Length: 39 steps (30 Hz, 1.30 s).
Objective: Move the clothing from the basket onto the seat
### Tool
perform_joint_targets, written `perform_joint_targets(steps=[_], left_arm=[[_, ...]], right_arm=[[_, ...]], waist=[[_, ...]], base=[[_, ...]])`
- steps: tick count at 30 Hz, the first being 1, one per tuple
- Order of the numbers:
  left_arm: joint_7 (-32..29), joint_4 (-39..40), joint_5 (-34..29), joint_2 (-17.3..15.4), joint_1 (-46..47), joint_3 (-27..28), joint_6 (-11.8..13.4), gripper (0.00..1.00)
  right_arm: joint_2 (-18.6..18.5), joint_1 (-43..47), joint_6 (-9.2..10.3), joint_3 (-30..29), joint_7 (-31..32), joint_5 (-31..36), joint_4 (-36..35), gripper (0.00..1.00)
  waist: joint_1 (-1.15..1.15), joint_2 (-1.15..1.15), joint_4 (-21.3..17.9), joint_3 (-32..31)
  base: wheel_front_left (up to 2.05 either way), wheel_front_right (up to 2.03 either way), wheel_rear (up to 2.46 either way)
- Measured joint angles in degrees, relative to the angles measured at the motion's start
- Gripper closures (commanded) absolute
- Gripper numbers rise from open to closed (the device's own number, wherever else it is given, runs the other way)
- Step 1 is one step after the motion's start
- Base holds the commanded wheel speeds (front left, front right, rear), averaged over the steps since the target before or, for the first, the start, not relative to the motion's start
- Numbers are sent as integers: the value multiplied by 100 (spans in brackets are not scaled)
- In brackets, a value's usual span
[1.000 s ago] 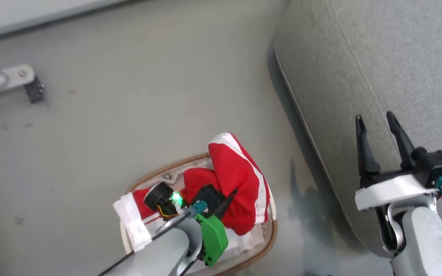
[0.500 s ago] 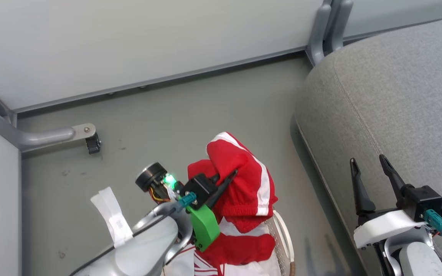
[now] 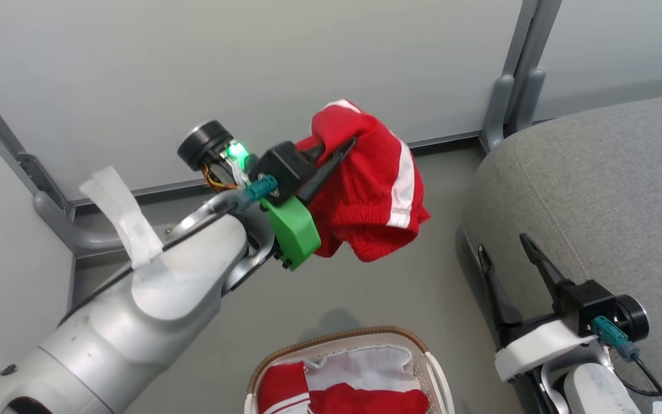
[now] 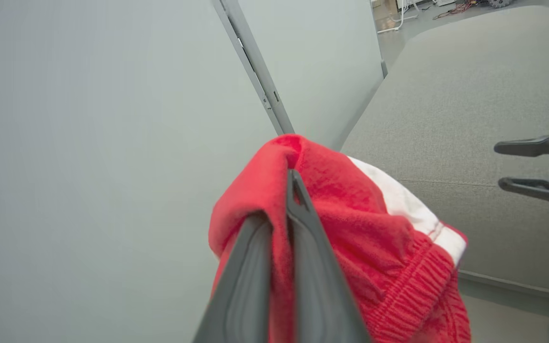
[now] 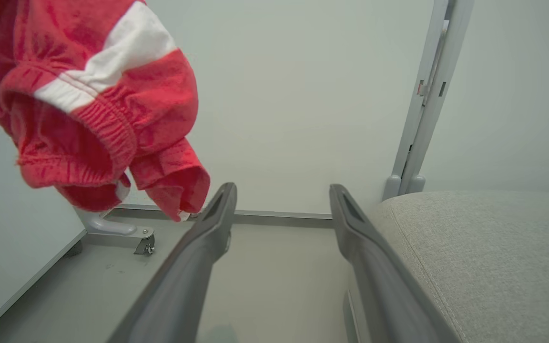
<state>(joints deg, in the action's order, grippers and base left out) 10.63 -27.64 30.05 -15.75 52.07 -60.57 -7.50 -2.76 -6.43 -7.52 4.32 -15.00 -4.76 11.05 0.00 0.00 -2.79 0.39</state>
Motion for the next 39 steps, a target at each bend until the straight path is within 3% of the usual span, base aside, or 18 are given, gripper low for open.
perform_joint_targets(steps=[14,34,35,36,39], left_arm=[[-91,71,411,37,644,229,0,100],[-140,614,520,255,699,-138,0,100],[-124,642,530,247,686,-137,0,100],[-113,656,552,240,664,-132,1,100],[-58,656,616,198,497,-124,27,100]], right_arm=[[2,-656,0,1281,0,-474,-267,0],[-1,-1772,0,876,0,-477,645,0],[0,-1798,0,857,0,-478,648,13],[0,-1809,0,845,0,-480,653,52],[-1,-1865,0,817,0,-486,684,93]], waist=[[0,0,7,-56],[0,0,311,41],[0,0,312,47],[0,0,311,52],[0,0,297,69]], base=[[0,0,0],[0,0,0],[0,0,0],[0,0,0],[0,0,0]])
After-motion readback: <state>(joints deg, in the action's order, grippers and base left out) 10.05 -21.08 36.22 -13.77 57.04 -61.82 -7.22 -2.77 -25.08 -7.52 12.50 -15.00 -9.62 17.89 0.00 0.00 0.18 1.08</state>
